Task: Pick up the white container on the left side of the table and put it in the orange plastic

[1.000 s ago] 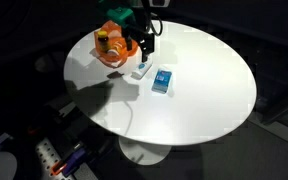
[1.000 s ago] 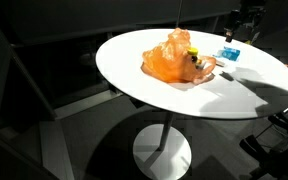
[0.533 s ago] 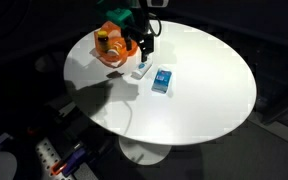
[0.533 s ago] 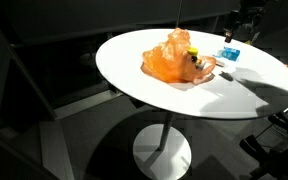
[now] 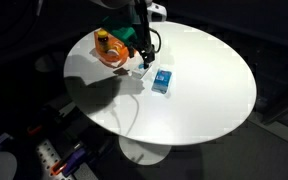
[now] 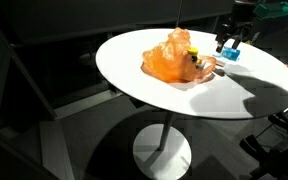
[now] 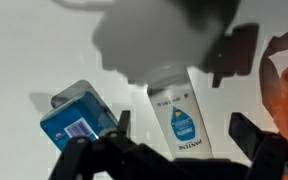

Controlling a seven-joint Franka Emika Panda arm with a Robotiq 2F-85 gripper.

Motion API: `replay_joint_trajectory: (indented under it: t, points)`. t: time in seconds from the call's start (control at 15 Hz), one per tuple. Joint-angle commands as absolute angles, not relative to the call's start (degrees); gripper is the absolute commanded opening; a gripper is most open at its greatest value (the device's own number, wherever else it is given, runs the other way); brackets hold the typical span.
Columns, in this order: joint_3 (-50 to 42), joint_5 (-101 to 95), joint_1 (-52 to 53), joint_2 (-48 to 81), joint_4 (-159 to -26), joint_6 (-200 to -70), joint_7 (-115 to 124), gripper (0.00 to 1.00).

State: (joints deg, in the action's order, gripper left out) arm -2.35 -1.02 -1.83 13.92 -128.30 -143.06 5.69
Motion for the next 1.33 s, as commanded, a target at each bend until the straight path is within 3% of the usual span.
replay_joint_trajectory:
  t: [0.0, 0.2, 0.27, 0.4, 0.73, 1.27]
  points:
    - [-2.61, -1.84, -1.71, 18.24, -126.05, -145.64, 4.12, 1.00]
    - [-2.75, -2.06, -1.52, 20.88, -125.02, -146.82, 3.77, 1.00]
    - [-2.88, -2.30, -1.39, 21.47, -124.82, -147.30, 3.77, 0.75]
    - [-3.04, -2.66, -1.24, 22.03, -124.36, -147.73, 3.52, 0.66]
    - [-2.83, -2.40, -1.56, 17.98, -125.37, -145.86, 3.16, 0.26]
    - [-1.13, -0.70, -0.97, 5.32, -133.00, -139.81, 2.16, 0.25]
